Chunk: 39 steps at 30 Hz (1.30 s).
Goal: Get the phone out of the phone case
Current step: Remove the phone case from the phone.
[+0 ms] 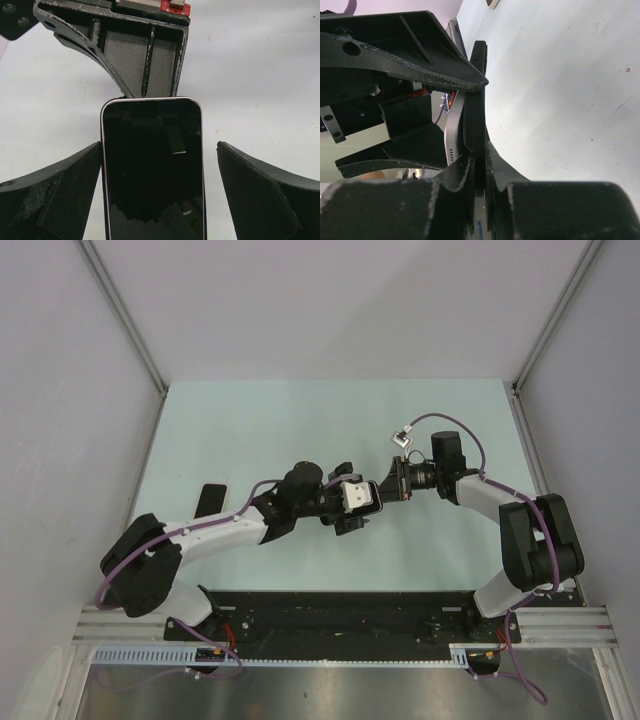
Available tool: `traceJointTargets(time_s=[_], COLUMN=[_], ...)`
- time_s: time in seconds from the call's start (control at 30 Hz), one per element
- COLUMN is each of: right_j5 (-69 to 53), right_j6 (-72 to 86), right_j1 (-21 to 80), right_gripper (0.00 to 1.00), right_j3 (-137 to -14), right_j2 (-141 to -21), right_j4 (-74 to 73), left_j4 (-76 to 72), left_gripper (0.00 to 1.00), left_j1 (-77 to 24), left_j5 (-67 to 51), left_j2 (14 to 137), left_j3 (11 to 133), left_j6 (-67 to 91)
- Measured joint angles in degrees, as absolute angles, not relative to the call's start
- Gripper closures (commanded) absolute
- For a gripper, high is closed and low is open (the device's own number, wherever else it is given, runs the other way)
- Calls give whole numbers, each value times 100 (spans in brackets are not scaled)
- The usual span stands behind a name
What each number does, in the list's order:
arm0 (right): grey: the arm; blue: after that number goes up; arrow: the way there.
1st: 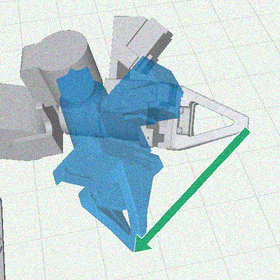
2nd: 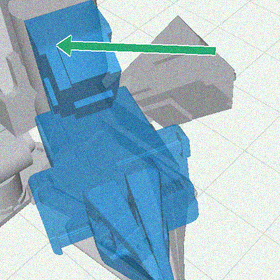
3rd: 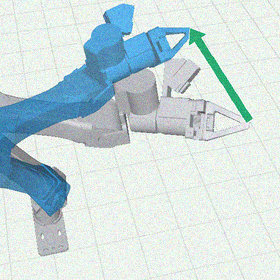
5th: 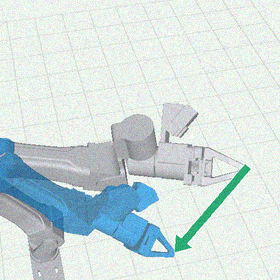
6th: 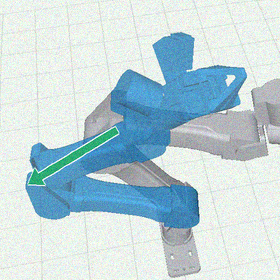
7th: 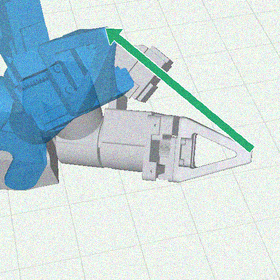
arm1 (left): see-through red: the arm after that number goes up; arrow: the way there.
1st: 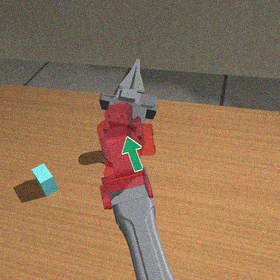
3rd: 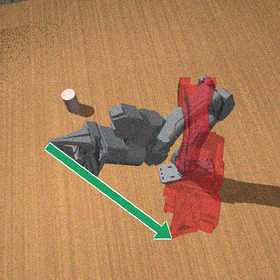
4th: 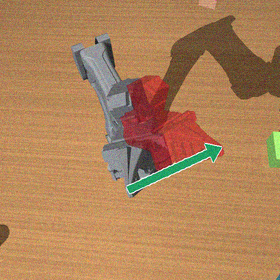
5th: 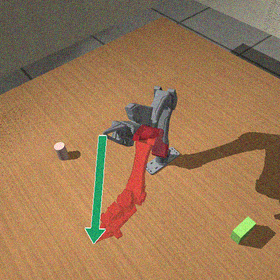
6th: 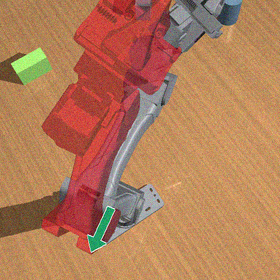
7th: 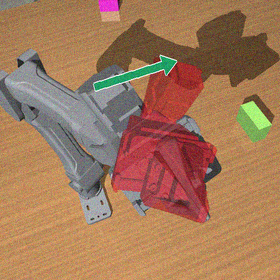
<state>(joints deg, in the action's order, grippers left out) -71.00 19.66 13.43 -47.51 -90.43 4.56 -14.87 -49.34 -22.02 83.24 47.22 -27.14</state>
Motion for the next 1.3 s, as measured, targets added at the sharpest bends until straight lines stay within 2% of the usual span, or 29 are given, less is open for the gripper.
traceJointTargets(time_s=[0.13,0.4,0.6,0.63,0.7,0.73,0.83,1.3], right_j5=[-7111,-7109,-7109,-7105,-7102,-7107,-7107,-7153], right_j6=[1962,1942,1944,1944,1944,1944,1944,1944], right_j1=[1350,1347,1337,1334,1326,1323,1310,1262], right_gripper=[100,100,100,100,100,100,100,100], right_j3=[-4751,-4751,-4751,-4751,-4751,-4751,-4751,-4751], right_j2=[-9043,-9043,-9043,-9043,-9043,-9043,-9043,-9045], right_j4=[456,451,416,414,412,412,408,377], left_j4=[-1479,-1481,-1487,-1487,-1490,-1492,-1496,-1540], left_gripper=[2,12,24,29,32,39,45,49], left_j1=[-4967,-4976,-4969,-4969,-4969,-4969,-4969,-4779], left_j5=[-2110,-2071,-2056,-2056,-2064,-2071,-2073,-2545], left_j2=[8340,8340,8340,8340,8340,8340,8340,8294], left_j3=[4722,4722,4722,4722,4722,4722,4722,4722], left_j6=[-2751,-2759,-2781,-2797,-2814,-2814,-2810,-2582])
